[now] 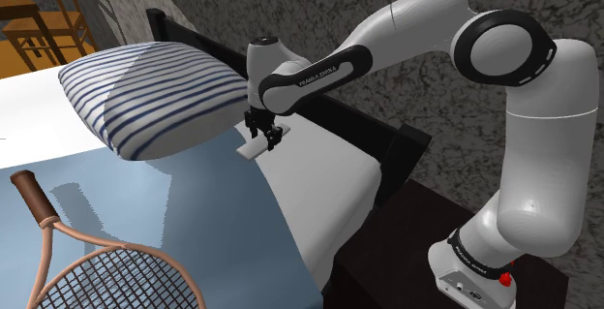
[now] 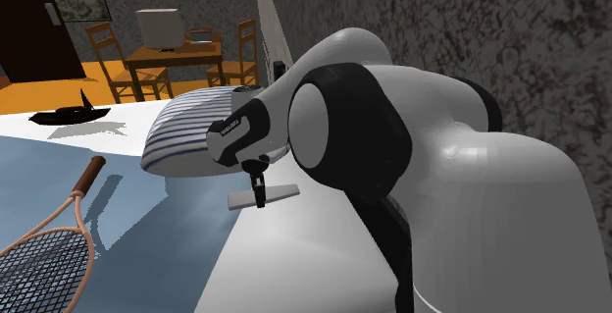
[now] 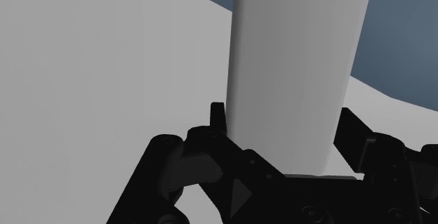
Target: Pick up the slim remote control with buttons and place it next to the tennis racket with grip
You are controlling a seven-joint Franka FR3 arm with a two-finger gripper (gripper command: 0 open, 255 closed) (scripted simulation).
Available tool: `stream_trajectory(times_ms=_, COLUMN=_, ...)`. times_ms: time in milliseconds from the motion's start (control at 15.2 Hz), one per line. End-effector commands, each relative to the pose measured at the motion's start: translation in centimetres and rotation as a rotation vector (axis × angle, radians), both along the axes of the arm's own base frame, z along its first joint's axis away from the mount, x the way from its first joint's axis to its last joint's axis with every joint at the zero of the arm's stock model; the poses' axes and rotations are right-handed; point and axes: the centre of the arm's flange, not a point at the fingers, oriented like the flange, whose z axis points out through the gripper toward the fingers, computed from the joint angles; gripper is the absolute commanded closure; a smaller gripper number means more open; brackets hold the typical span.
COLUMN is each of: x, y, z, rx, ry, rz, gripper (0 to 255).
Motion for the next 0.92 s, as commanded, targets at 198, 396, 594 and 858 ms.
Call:
stream_trajectory(times_ms=198, x=0.0, y=0.0, z=0.0, rx=0.0, ry=0.0, rz=0.0, gripper=255)
stream_trajectory(times_ms=396, x=0.0, y=0.0, z=0.5, rx=0.0, ry=0.0, rz=0.0, gripper=255)
stream_trajectory(times_ms=594, x=0.0, y=0.0, z=2.1, rx=0.0, ry=0.0, rz=0.0, gripper=255)
stream_trajectory(times_ms=858, x=0.0, y=0.0, z=4.2, rx=0.0, ry=0.0, rz=0.0, gripper=255)
